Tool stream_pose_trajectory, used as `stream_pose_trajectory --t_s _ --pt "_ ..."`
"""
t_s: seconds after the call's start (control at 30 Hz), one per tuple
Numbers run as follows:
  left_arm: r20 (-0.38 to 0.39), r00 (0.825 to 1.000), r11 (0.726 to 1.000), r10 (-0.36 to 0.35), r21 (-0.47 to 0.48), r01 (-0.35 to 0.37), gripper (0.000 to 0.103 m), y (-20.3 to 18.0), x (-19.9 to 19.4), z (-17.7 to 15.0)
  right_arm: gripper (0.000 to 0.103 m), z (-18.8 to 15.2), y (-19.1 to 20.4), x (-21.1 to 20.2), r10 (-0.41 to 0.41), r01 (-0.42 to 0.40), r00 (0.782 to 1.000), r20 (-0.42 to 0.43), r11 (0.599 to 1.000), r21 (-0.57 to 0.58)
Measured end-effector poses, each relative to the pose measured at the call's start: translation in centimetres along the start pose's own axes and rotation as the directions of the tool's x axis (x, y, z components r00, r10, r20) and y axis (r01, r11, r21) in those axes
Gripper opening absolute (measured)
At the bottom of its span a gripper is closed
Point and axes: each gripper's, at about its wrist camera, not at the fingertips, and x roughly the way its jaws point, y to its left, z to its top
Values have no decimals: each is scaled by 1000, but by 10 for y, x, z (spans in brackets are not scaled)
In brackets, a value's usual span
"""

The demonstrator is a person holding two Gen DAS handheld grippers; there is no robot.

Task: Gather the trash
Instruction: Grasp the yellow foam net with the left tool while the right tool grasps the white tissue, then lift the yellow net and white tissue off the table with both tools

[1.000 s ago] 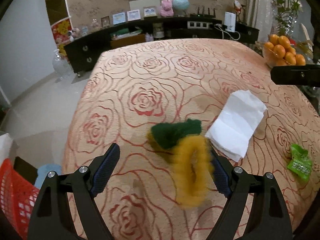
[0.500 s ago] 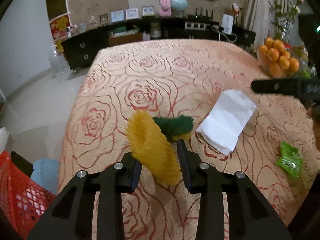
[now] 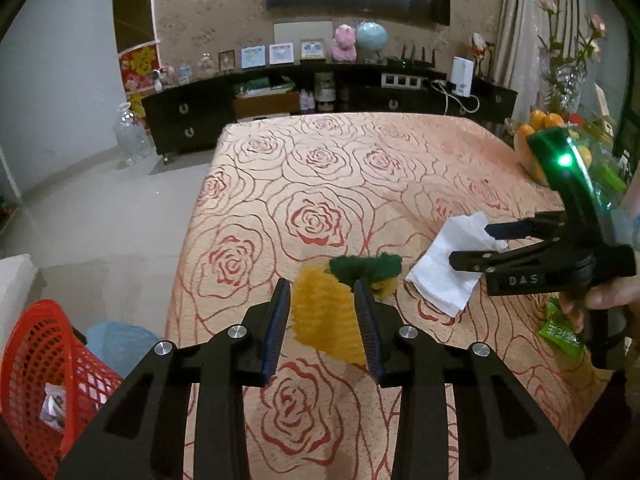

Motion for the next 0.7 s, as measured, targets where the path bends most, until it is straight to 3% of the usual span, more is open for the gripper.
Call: stream_pose_trajectory --t_s 0.13,0.2,0.4,0.63,0.7 --pt "10 1000 1000 9 -14 -9 32 7 -5 1 59 2 -5 4 -14 14 1000 0 1000 17" --pt "17 1000 1000 13 -19 -13 32 10 -8 2 42 4 -7 3 -7 7 1000 1 1000 22" --pt "26 999 999 22 -31 -21 32 15 -13 1 23 5 -8 -2 43 -43 999 8 998 37" --pt "-22 1000 997 11 -70 -13 34 24 -3 -3 18 10 -3 -20 103 -106 993 54 993 52" --pt "-36 999 998 5 -69 -7 50 21 1 -4 18 11 -3 -25 110 -113 992 63 992 50"
